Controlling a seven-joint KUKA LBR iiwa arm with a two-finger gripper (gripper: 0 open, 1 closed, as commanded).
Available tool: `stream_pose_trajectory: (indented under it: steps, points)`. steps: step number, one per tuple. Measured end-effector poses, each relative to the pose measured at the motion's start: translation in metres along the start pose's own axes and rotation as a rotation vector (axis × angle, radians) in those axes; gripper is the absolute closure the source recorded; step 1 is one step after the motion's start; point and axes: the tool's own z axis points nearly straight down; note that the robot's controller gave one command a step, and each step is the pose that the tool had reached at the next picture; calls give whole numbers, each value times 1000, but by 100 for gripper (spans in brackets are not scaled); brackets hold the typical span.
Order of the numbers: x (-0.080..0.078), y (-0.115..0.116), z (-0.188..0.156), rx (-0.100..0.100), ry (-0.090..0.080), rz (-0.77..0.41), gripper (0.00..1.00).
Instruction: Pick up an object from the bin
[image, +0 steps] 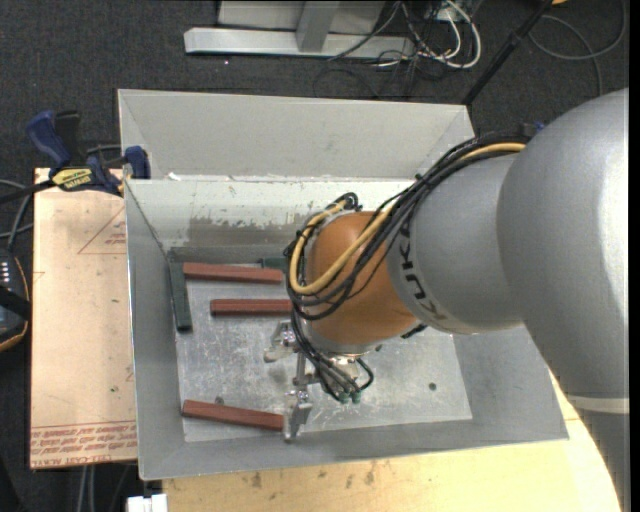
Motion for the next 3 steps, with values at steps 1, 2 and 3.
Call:
stream_pose_trajectory:
  steps: [1,2,3]
  points:
    - [0,13,-1,-1,-3,4,0]
    - [8,14,-37,-1,5,-100,0]
    - [-12,31,24,2,-4,-349,100]
